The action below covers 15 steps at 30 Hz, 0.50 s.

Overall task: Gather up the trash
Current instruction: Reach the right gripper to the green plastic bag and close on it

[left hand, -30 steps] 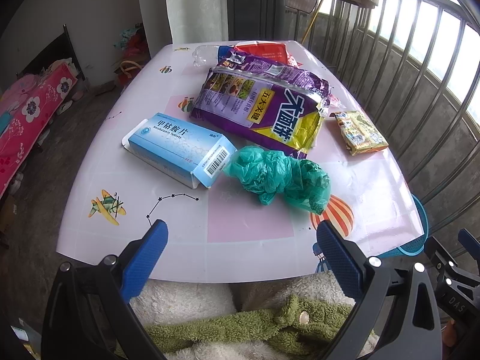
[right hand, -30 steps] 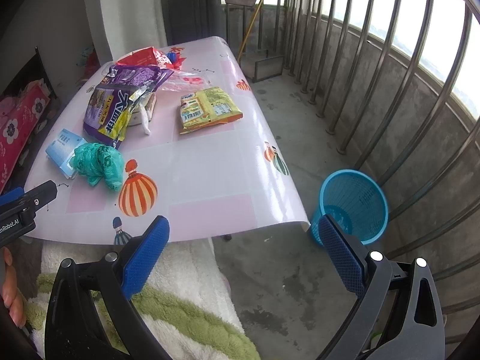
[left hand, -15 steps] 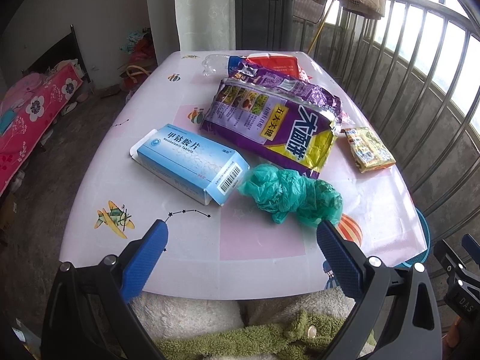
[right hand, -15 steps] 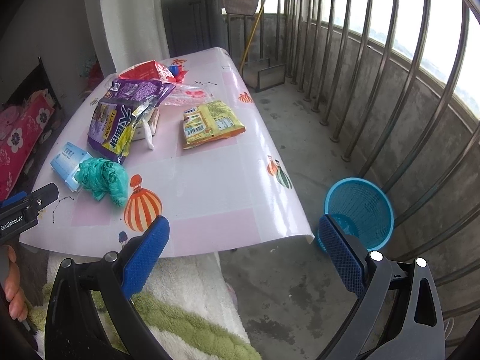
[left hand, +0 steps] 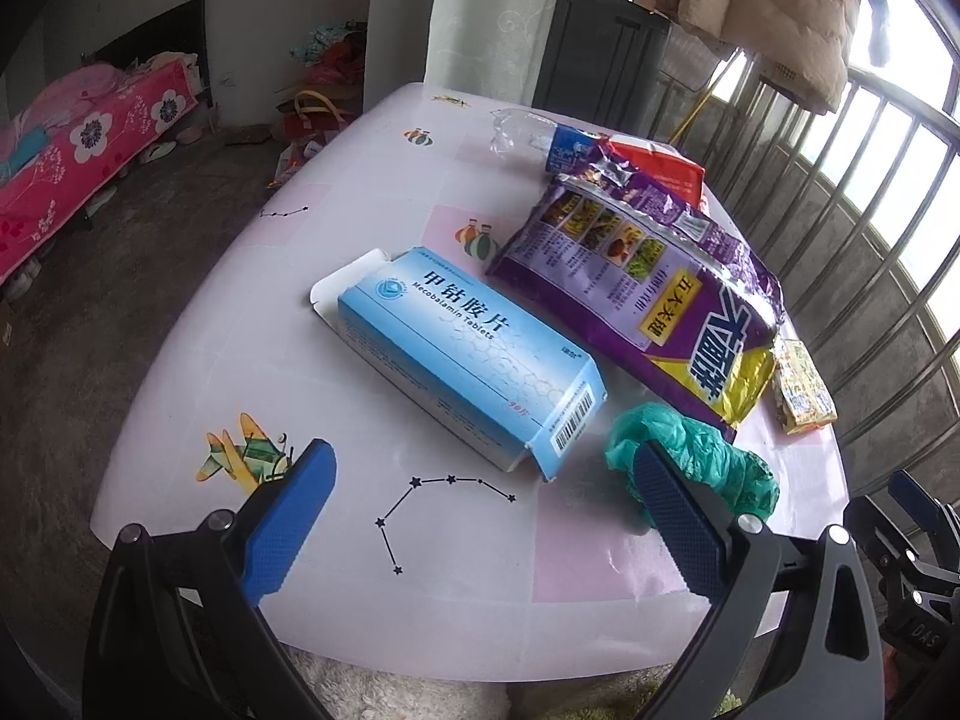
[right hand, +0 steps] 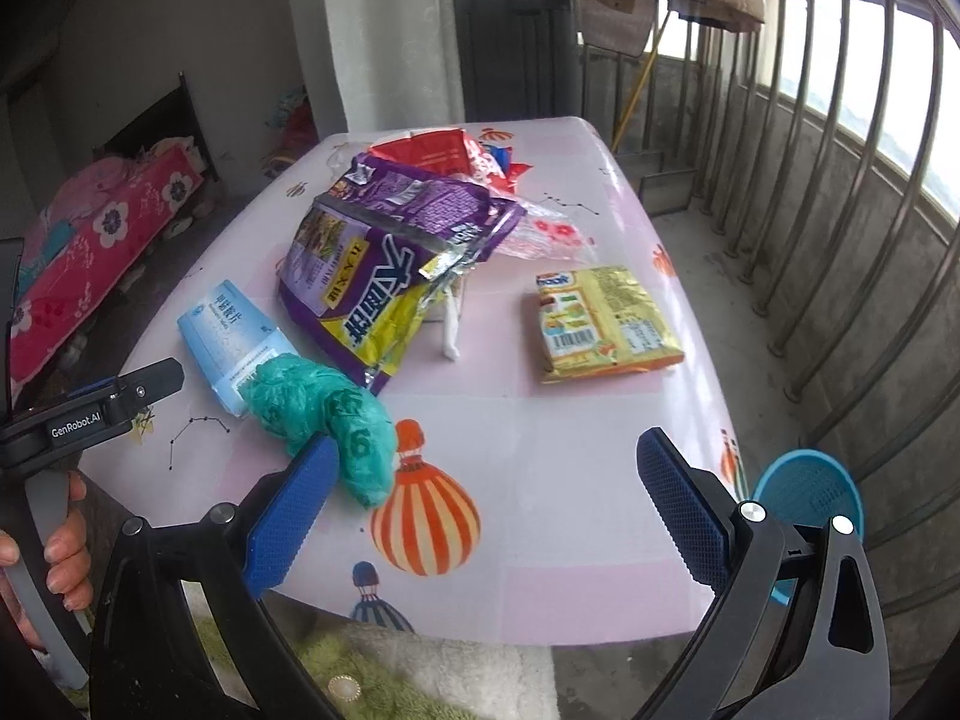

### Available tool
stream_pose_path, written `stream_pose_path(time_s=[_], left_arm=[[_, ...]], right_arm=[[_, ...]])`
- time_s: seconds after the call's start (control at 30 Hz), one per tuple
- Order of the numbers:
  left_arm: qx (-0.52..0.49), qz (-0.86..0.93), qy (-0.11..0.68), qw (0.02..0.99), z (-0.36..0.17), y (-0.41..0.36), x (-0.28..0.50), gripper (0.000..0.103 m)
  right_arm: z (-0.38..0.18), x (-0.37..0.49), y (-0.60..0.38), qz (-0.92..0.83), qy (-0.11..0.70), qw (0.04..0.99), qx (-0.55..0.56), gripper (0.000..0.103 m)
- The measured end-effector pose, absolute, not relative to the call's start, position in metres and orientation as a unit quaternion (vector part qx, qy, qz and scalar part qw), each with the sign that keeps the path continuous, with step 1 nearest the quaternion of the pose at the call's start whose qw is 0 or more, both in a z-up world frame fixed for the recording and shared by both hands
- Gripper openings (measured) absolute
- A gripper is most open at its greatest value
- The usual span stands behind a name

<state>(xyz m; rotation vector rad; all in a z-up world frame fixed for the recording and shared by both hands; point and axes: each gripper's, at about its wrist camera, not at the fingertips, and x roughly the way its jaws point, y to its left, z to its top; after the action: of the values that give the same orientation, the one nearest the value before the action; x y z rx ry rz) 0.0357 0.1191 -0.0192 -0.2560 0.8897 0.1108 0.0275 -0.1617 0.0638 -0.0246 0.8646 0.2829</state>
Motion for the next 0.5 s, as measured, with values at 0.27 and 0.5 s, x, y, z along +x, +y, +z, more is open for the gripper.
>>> stream_pose_path(time_s=[0.27, 0.5], left_arm=[[-0.177, 0.052, 0.421, 0.888, -0.035, 0.158, 0.031, 0.097], [-0.165, 0.037, 0.405, 0.898, -0.043, 0.169, 0.03, 0.097]], right_arm=[[0.05, 0.041, -0.111, 0.215, 0.44, 0.87, -0.052, 0.095], [0.037, 0.054, -0.094, 0.235, 0.461, 0.853, -0.068, 0.088]])
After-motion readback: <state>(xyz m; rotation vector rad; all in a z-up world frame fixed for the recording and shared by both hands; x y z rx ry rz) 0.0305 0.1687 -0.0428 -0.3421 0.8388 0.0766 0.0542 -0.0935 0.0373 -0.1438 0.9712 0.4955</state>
